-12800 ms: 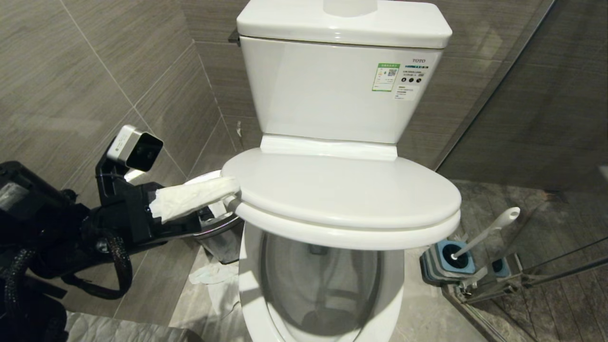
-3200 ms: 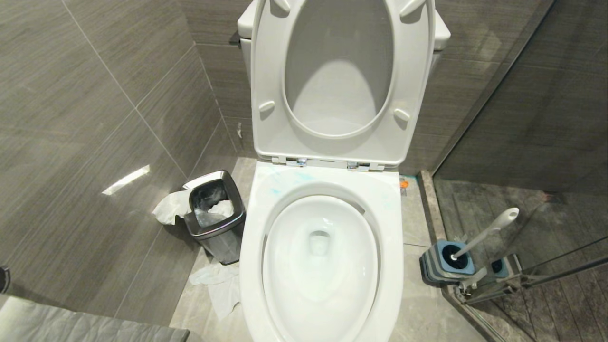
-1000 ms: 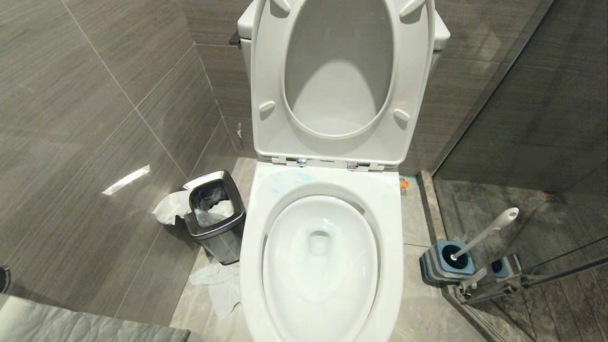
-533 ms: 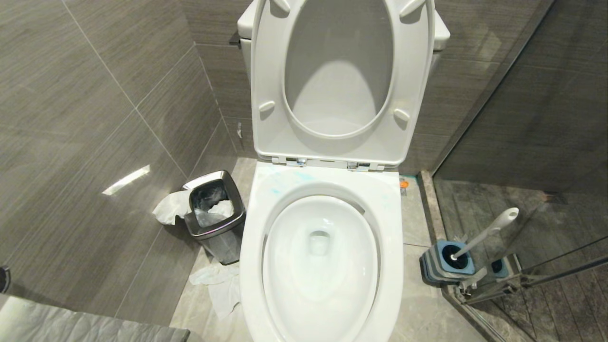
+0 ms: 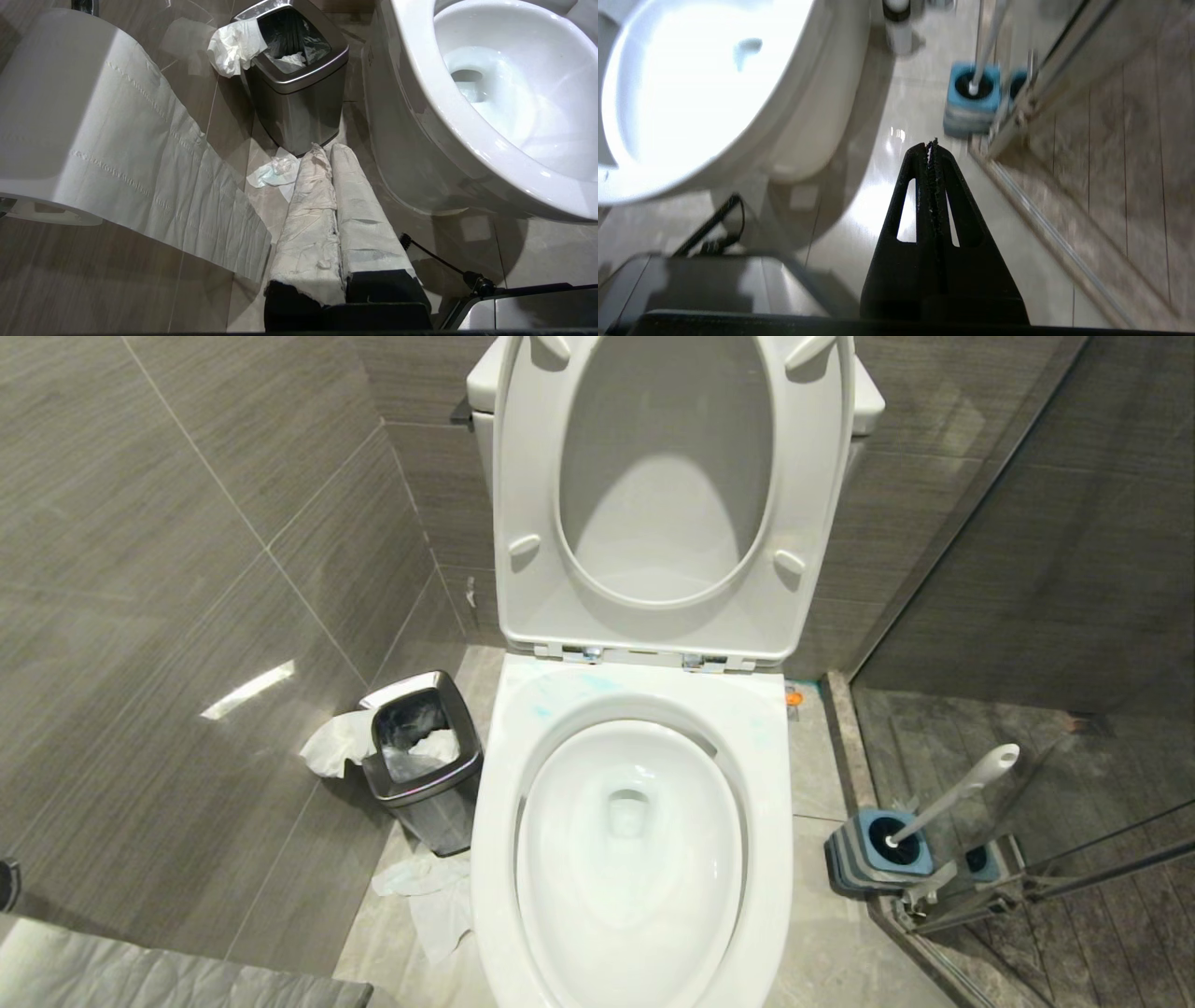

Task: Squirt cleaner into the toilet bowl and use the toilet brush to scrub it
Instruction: Pour in the cleaning agent

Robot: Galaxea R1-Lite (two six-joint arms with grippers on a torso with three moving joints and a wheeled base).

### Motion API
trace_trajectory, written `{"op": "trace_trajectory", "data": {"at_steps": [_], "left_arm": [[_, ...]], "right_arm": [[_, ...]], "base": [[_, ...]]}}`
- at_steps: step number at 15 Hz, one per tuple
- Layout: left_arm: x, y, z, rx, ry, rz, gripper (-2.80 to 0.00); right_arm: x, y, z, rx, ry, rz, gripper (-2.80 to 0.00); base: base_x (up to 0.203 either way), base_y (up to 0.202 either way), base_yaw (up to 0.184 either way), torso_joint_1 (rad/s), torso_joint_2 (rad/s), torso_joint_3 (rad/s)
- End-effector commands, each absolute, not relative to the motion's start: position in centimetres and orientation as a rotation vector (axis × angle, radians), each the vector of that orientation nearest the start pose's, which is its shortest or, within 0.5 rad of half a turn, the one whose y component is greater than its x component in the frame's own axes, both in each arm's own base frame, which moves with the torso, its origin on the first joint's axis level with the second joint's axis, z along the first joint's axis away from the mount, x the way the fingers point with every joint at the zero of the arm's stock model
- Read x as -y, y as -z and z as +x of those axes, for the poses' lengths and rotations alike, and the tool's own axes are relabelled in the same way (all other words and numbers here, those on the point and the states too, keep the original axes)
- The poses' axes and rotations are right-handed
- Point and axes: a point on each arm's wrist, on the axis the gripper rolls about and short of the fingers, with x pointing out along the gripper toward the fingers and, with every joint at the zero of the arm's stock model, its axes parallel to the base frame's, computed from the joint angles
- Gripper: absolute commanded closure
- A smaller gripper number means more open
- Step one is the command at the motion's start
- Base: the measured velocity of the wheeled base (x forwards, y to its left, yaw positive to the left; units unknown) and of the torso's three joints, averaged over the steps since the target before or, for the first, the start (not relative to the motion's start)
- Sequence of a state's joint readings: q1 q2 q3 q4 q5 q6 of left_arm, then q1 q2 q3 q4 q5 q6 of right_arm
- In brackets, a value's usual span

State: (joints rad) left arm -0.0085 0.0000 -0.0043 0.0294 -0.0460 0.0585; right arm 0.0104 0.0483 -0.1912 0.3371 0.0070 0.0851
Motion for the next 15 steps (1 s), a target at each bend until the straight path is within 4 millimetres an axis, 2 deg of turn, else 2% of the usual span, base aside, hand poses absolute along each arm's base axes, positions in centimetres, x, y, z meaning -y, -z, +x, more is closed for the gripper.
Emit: {"op": "trace_trajectory", "data": {"at_steps": [1, 7, 11, 15], "left_arm": [[0.1, -7.4, -2.3, -0.024, 0.056, 0.058, 0.00], [0.1, -7.4, -2.3, -0.025, 0.056, 0.059, 0.00], [0.1, -7.4, -2.3, -0.025, 0.054, 0.058, 0.00], [0.1, -7.4, -2.3, -0.024, 0.054, 0.058, 0.00]], "right_arm": [[0.0, -10.5, -3.3, -0.254, -0.007, 0.086, 0.00], [0.0, -11.8, -2.6, -0.292, -0.006, 0.086, 0.00], [0.0, -13.5, -1.9, -0.316, -0.006, 0.087, 0.00], [0.0, -13.7, -1.6, -0.296, -0.010, 0.088, 0.00]], "base": [[0.000, 0.000, 0.000, 0.000, 0.00, 0.000], [0.000, 0.000, 0.000, 0.000, 0.00, 0.000], [0.000, 0.000, 0.000, 0.000, 0.00, 0.000], [0.000, 0.000, 0.000, 0.000, 0.00, 0.000]]}}
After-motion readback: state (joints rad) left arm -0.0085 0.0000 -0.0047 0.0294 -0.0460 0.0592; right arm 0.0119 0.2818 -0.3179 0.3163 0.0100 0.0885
